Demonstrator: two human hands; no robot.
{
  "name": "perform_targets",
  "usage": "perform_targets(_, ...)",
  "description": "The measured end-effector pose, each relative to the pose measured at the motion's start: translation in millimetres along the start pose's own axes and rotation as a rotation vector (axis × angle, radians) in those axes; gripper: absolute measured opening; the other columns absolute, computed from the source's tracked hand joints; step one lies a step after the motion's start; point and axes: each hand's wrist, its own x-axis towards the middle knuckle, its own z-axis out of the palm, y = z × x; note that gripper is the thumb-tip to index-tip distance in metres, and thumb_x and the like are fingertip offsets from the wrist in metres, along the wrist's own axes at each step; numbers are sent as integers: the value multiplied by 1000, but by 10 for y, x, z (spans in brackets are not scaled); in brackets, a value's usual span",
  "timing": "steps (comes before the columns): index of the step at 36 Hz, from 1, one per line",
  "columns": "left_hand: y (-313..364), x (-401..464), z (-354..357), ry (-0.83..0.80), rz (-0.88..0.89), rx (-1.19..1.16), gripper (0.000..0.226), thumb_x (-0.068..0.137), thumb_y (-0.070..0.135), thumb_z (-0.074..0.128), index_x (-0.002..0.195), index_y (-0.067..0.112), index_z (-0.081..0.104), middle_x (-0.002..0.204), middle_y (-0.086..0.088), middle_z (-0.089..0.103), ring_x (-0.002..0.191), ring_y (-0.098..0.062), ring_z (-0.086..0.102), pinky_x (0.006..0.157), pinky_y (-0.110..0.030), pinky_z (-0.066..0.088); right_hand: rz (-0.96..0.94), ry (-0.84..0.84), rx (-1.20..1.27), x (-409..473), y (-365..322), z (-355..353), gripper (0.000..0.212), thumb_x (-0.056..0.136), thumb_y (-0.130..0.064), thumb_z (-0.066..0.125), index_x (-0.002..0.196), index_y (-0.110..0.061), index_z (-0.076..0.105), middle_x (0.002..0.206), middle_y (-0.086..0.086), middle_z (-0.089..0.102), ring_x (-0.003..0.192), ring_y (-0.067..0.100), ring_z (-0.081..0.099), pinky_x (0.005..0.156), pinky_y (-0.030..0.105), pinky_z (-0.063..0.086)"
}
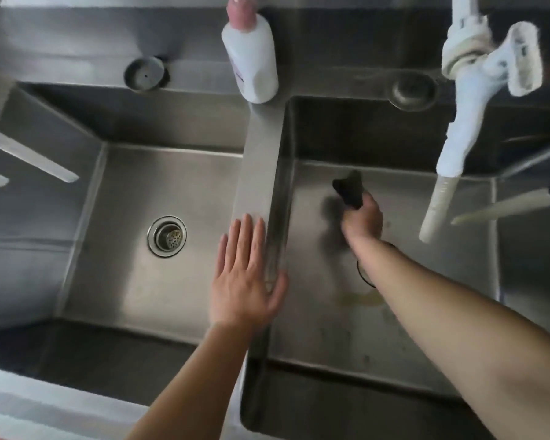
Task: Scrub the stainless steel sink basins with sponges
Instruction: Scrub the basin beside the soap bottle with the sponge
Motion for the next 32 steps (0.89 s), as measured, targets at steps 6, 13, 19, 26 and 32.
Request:
perform_targets(6,-29,51,47,47,35,-45,87,84,41,56,157,9,23,165,-11,19,154,-26,12,124,-46,17,-433,-89,-459,800,-202,720,66,89,-15,54,152,-19,36,161,9,28,148,29,25,118,51,21)
perform_targets(13,-57,52,80,51,18,-75,84,81,34,56,156,8,28,164,-11,22,154,-27,15,123,-48,19,-499,-201,-659,950,60,1226,82,93,-57,46,159,-28,7,168,3,-3,154,25,-6,119,54,-2)
perform_targets(19,-52,73,66,47,7,-77,83,80,32,55,155,7,30,163,-13,24,153,-28,16,123,-49,21,-534,-264,-761,816,259,1347,66,100,-53,32,158,-35,6,168,1,-2,154,24,-6,120,56,-2)
perform_targets(26,-53,95,72,57,6,-90,84,79,31,55,156,8,29,164,-13,22,154,-28,13,124,-49,19,-675,-342,-674,-120,925,1122,58,95,-36,54,151,-29,40,162,7,28,151,32,19,116,57,16)
perform_targets(32,-37,93,63,54,-13,-92,82,81,34,51,156,9,29,164,-14,22,154,-28,12,124,-48,18,-949,-481,-716,-782,1486,764,53,85,-29,70,137,-31,59,154,5,44,144,35,37,111,62,28)
